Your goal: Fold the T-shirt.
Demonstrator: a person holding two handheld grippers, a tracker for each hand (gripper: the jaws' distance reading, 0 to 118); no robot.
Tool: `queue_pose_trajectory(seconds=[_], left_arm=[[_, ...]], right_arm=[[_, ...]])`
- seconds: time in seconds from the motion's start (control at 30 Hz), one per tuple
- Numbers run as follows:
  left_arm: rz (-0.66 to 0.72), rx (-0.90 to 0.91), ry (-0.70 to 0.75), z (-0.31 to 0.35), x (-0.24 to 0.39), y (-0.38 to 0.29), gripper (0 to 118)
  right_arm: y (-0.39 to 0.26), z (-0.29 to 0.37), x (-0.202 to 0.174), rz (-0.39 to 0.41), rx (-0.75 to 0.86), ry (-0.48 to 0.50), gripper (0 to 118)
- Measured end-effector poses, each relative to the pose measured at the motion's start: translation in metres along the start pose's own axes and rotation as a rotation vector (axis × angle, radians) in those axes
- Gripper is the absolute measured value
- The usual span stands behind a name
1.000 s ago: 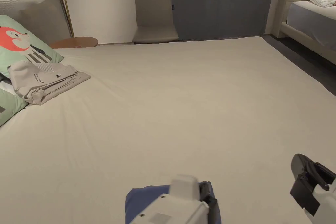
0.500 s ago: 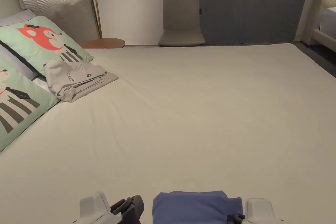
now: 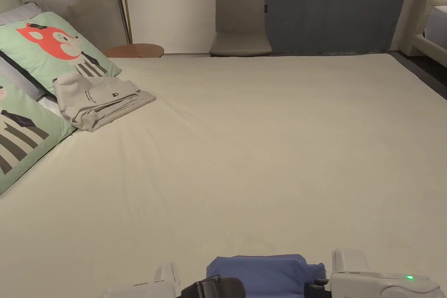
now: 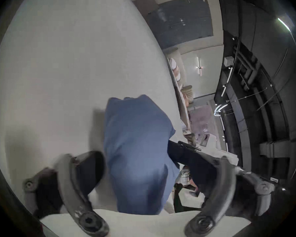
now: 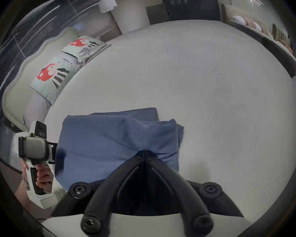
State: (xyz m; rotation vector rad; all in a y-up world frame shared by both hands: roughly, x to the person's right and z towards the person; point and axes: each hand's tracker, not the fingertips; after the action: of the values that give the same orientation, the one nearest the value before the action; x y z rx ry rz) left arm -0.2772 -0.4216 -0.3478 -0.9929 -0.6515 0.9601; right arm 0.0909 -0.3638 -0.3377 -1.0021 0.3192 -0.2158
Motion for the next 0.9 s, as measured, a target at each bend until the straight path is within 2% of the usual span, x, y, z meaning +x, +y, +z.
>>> queue_pose_trajectory(seconds=[0.07,0.1,0.13,0.17,0.27,0.43,0.53,0.77,0.9], left_arm=[[0.041,-0.017,0.005,-0.007,-0.001,0.005,38],[0.043,-0.037,0.114,-0.010,-0.002,0.005,34],[0.002,-0.034,0.142,-0.010,-0.004,0.005,34],[-0.001,-0.040,0.103,-0.007,-0.007,0.007,33],[0.066,-0.060,0.037,0.010,-0.011,0.014,25],[0.045,-0.030,0.044,0.072,-0.026,0.034,23],[0.030,0.042,0.100,0.141,-0.024,0.042,23],[0.108,0.243,0.260,0.298,-0.087,0.076,23],[0.159,0.310,0.308,0.346,-0.122,0.091,23]], right_arm=[[0.000,0.003,0.001,-0.013,0.000,0.007,0],[0.001,0.004,0.000,-0.016,-0.002,0.004,0],[0.002,0.005,0.000,-0.020,-0.004,0.007,0],[0.003,0.007,0.000,-0.030,-0.004,0.027,0],[0.008,0.017,-0.008,-0.027,0.015,0.031,0],[0.024,0.022,-0.030,0.004,0.053,0.017,0],[0.032,0.015,-0.045,0.018,0.052,0.011,0],[0.041,-0.012,-0.082,0.056,0.047,0.012,0],[0.041,-0.020,-0.103,0.094,0.030,0.028,0]])
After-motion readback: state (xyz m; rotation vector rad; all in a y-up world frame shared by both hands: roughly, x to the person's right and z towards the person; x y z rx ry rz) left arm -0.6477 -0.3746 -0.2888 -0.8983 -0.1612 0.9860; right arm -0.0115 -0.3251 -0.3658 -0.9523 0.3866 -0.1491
